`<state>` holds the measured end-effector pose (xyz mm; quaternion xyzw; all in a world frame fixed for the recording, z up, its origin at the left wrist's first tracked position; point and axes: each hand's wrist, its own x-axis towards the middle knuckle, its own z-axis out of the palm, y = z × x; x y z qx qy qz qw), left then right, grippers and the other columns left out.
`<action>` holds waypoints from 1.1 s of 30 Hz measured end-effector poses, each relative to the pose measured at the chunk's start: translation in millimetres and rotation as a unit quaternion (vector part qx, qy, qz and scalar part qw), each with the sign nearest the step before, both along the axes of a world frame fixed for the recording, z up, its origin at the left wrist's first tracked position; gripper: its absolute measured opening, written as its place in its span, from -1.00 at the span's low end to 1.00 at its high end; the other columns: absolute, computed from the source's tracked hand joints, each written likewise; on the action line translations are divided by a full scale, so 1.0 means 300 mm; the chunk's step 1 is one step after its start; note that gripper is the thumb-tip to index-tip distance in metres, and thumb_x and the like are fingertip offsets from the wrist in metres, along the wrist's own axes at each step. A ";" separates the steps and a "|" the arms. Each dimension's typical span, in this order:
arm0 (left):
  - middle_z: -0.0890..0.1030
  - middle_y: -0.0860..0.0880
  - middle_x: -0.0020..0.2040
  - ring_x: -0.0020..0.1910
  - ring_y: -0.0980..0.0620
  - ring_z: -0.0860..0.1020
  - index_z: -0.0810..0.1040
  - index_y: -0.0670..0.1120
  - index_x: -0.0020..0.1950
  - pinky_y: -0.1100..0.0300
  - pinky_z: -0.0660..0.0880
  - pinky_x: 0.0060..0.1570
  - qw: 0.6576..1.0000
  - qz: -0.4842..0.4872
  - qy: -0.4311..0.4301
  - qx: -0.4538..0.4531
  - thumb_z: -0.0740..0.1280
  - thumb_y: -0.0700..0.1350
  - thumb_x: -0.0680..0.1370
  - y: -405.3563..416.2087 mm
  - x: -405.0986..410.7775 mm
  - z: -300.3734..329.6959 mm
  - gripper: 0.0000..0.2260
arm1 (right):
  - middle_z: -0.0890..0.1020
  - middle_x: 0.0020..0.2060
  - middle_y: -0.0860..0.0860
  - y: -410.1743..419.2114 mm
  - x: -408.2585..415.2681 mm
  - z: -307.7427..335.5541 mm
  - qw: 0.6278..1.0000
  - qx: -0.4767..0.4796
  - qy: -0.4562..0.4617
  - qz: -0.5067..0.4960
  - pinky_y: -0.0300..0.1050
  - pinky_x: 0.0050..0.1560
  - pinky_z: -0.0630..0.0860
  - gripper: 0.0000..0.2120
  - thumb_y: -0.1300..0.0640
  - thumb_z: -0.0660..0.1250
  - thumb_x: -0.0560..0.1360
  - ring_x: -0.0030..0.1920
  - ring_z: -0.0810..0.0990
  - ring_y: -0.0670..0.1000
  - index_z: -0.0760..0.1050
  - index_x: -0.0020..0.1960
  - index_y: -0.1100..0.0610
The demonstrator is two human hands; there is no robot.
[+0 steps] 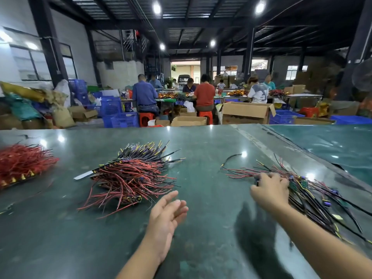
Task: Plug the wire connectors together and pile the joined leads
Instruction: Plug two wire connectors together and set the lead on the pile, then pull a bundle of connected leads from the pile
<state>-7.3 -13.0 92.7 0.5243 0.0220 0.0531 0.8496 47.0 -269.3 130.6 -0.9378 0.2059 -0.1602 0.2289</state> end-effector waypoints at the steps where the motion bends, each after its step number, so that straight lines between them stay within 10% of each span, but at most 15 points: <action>1: 0.63 -0.08 -0.21 -0.22 0.06 0.61 0.55 -0.12 0.09 0.30 0.56 -0.16 0.993 0.046 -0.043 0.100 0.27 -0.42 0.51 -0.003 -0.003 -0.004 -0.73 | 0.38 0.33 0.15 0.044 -0.027 -0.026 0.999 0.034 -0.022 0.031 -0.01 0.33 0.21 -0.65 0.19 0.24 0.45 0.34 0.24 0.22 0.49 0.23 0.05; 4: 0.63 0.01 -0.10 -0.05 0.10 0.58 0.55 0.03 0.05 0.29 0.46 0.08 0.932 0.135 -0.154 0.299 0.30 -0.45 0.47 -0.019 -0.018 0.019 -0.62 | 0.49 0.24 0.09 0.196 -0.133 -0.122 0.981 0.127 -0.093 0.110 -0.18 0.21 0.19 -0.67 0.31 0.27 0.42 0.31 0.33 0.16 0.57 0.09 0.01; 9: 0.63 0.12 -0.11 -0.10 0.30 0.54 0.58 0.06 -0.06 0.47 0.39 -0.02 0.890 0.177 -0.210 0.365 0.26 -0.43 0.47 0.063 0.011 0.129 -0.63 | 0.52 0.05 0.10 0.262 -0.211 -0.183 0.934 0.126 -0.232 0.242 -0.27 0.06 0.25 -0.65 0.55 0.28 0.33 0.10 0.47 0.14 0.62 -0.13 0.15; 15: 0.61 -0.01 0.01 0.11 -0.05 0.41 0.62 -0.08 0.09 0.21 0.28 0.22 0.661 0.295 -0.251 0.643 0.34 -0.32 0.40 0.386 0.160 0.230 -0.70 | 0.55 -0.02 0.06 0.282 -0.210 -0.188 0.883 0.039 -0.333 0.328 -0.45 -0.13 0.37 -0.61 0.64 0.31 0.19 -0.14 0.48 -0.17 0.57 -0.31 0.15; 20: 0.56 -0.11 0.25 0.25 -0.12 0.47 0.41 0.06 0.38 0.07 0.38 0.26 0.621 0.162 0.048 0.765 0.36 -0.11 0.46 0.622 0.305 0.243 -0.52 | 0.49 -0.04 -0.15 0.302 -0.207 -0.178 0.853 0.007 -0.372 0.365 -0.35 -0.31 0.43 -0.73 0.45 0.29 0.22 -0.29 0.46 -0.19 0.54 -0.37 0.09; 24: 0.61 -0.06 0.20 0.17 -0.09 0.55 0.54 0.08 0.27 0.11 0.46 0.17 0.632 0.151 0.012 0.760 0.37 -0.12 0.48 0.660 0.356 0.246 -0.65 | 0.47 -0.05 -0.21 0.309 -0.207 -0.183 0.856 -0.002 -0.357 0.374 -0.32 -0.40 0.44 -0.64 0.51 0.40 0.17 -0.34 0.44 -0.22 0.53 -0.37 0.04; 33: 0.64 -0.23 -0.08 -0.11 -0.30 0.59 0.48 -0.13 0.09 -0.07 0.53 -0.15 0.539 0.262 -0.086 0.796 0.27 -0.12 0.57 0.603 0.389 0.324 -0.86 | 0.54 -0.04 -0.13 0.282 -0.191 -0.202 0.857 0.041 -0.323 0.399 -0.32 -0.29 0.45 -0.68 0.48 0.32 0.27 -0.33 0.49 -0.22 0.55 -0.30 0.06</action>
